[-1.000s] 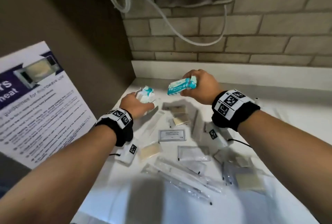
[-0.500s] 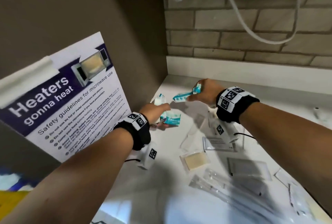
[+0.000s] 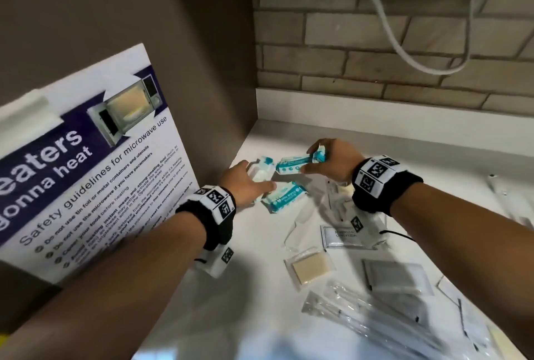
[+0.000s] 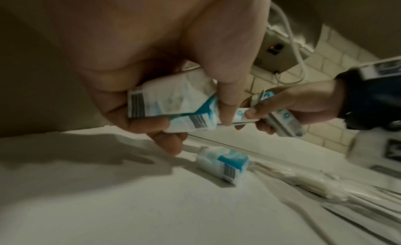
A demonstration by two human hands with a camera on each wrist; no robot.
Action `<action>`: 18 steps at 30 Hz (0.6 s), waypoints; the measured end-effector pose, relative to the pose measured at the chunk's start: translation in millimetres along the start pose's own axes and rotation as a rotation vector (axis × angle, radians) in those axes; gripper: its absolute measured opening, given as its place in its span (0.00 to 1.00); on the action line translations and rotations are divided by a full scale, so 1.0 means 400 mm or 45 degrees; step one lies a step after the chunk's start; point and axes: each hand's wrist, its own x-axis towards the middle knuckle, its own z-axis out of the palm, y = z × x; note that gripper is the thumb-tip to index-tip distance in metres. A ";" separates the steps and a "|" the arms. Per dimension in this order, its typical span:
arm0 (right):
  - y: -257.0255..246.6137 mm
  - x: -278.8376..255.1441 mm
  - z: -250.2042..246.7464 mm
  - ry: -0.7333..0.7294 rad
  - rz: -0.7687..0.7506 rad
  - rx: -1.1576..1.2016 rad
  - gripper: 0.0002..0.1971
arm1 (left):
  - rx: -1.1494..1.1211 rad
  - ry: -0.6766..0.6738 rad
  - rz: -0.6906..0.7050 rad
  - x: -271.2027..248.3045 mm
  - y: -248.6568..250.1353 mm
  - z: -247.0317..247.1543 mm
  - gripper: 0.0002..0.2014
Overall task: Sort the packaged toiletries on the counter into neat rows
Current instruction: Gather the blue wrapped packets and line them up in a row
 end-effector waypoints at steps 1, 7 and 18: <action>0.002 0.004 -0.003 0.021 0.003 0.005 0.23 | 0.138 -0.015 0.077 -0.006 -0.004 -0.004 0.29; 0.008 0.020 0.001 0.068 0.004 0.002 0.23 | 0.737 -0.098 0.357 -0.039 0.002 0.036 0.32; -0.035 0.053 0.082 -0.168 0.021 -0.123 0.20 | 0.980 -0.117 0.464 -0.008 0.002 -0.016 0.24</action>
